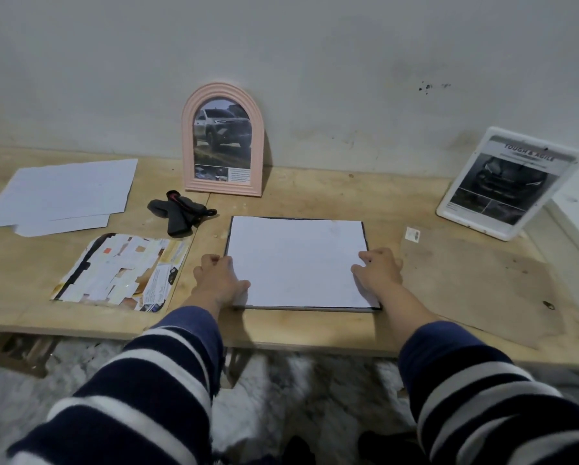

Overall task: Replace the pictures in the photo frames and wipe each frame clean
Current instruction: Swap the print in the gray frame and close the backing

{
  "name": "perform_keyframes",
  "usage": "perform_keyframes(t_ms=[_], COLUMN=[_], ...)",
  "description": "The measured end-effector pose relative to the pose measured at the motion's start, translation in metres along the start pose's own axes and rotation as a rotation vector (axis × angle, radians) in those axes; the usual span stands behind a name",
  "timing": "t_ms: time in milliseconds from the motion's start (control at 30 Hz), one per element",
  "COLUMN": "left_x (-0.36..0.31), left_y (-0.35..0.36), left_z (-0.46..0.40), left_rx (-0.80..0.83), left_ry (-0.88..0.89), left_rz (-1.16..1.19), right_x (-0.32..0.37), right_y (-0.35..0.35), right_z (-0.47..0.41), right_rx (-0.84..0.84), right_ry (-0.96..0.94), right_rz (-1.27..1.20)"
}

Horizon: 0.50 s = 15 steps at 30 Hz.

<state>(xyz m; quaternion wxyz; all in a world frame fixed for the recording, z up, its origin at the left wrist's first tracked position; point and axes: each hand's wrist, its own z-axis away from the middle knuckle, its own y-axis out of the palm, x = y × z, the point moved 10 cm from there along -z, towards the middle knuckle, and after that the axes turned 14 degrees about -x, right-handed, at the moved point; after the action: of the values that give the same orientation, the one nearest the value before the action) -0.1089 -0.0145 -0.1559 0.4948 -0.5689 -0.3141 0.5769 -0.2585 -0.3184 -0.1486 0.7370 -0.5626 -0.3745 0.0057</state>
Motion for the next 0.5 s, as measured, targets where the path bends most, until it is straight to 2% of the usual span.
perform_keyframes(t_ms=[167,500], left_x=[-0.030,-0.185], left_y=[-0.020,0.026], left_z=[-0.001,0.018], left_rx=[-0.103,-0.015], left_ry=[0.017,0.366], left_rz=[0.087,0.142], right_x=[-0.017,-0.136], right_y=[-0.027,-0.098], right_z=[-0.006,0.005], right_rx=[-0.102,-0.201], right_ry=[0.063,0.358], right_rz=[-0.091,-0.189])
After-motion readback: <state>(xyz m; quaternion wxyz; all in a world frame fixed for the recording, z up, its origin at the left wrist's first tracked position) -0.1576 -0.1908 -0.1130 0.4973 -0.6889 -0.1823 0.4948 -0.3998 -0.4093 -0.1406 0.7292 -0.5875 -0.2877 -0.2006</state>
